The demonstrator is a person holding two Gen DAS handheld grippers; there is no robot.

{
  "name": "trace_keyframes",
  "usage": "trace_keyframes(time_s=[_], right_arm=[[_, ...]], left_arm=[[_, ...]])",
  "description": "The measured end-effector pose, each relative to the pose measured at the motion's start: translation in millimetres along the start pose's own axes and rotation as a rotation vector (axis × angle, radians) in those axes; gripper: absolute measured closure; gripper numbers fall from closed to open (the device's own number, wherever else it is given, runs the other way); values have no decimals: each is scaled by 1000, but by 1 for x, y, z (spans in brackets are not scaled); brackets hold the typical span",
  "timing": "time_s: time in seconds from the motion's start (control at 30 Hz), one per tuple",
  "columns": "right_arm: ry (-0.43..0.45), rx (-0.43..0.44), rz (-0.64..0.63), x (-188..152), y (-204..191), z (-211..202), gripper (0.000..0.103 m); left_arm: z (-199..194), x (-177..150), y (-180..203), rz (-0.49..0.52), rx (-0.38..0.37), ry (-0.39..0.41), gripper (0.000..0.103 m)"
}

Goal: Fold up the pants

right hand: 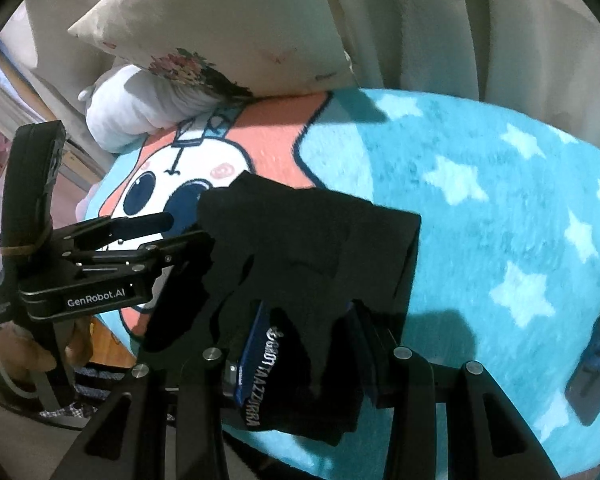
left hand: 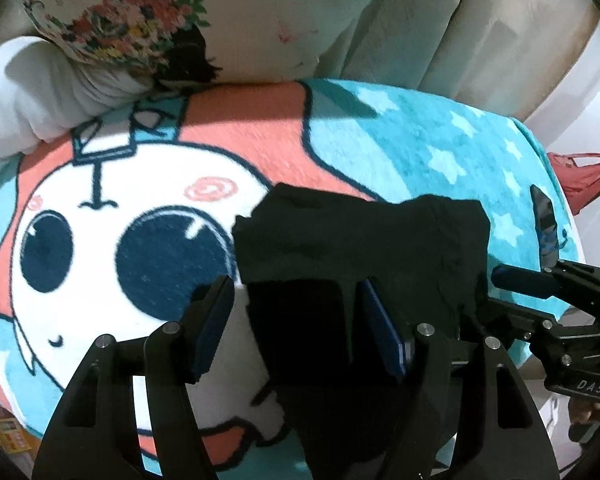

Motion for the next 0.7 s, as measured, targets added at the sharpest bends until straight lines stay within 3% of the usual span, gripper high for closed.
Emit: trace_keyframes(time_s=[0.3,0.7], right_arm=[[-14,-6,-21,3,-8,3,63],[-16,-5,-3,-1,-3,4,62]], left_arm=[[-10,-2,-3,6,52,39,37],[-9,-6,-1,3,61,35,37]])
Point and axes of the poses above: each gripper's, at about its wrist camera, not at the fingertips, and z roughly the way its jaws point, y to its right, x to its top, the point moved 2 cm from there along z, roughly the way its jaws point, and after that the axes turned 11 degrees about -y, right-handed, at the moved point
